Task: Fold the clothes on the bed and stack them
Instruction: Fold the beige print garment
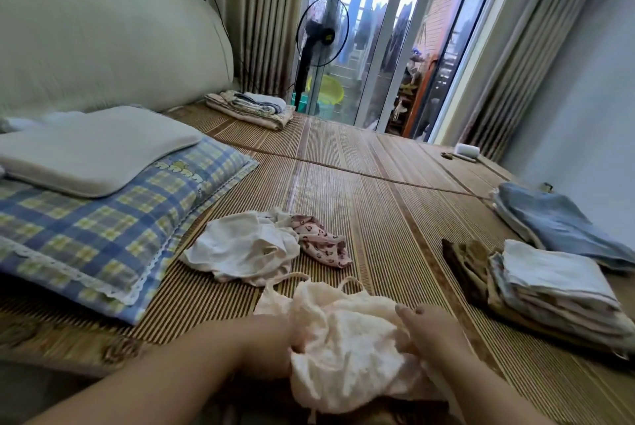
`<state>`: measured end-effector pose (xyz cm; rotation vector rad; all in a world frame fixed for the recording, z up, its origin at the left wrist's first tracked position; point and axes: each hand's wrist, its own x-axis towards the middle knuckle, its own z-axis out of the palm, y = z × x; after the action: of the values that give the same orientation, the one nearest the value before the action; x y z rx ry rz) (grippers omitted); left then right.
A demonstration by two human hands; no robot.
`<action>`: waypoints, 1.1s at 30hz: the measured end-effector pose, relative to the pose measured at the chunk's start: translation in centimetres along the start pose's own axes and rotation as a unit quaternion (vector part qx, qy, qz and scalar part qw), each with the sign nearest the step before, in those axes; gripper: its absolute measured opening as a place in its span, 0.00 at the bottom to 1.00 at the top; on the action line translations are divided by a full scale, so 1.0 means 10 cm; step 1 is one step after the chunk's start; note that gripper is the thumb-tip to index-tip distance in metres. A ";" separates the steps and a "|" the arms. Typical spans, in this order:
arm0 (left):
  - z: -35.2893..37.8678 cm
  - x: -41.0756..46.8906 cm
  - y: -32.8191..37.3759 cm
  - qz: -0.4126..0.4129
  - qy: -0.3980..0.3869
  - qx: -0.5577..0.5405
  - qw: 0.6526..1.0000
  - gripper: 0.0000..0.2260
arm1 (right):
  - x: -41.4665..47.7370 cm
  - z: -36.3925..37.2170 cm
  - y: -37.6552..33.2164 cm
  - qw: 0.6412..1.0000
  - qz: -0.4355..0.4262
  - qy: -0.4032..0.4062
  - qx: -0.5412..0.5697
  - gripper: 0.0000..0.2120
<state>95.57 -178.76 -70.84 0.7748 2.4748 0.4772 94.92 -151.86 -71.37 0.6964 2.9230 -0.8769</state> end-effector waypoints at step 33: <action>-0.72 0.30 0.44 -0.056 0.341 -0.412 0.843 0.10 | -0.12 -1.34 -0.42 0.951 -0.161 -0.129 0.229 0.11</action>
<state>91.37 -174.82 -64.04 0.0796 2.4544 1.8702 95.73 -148.43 -57.67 0.0812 2.6495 -1.5712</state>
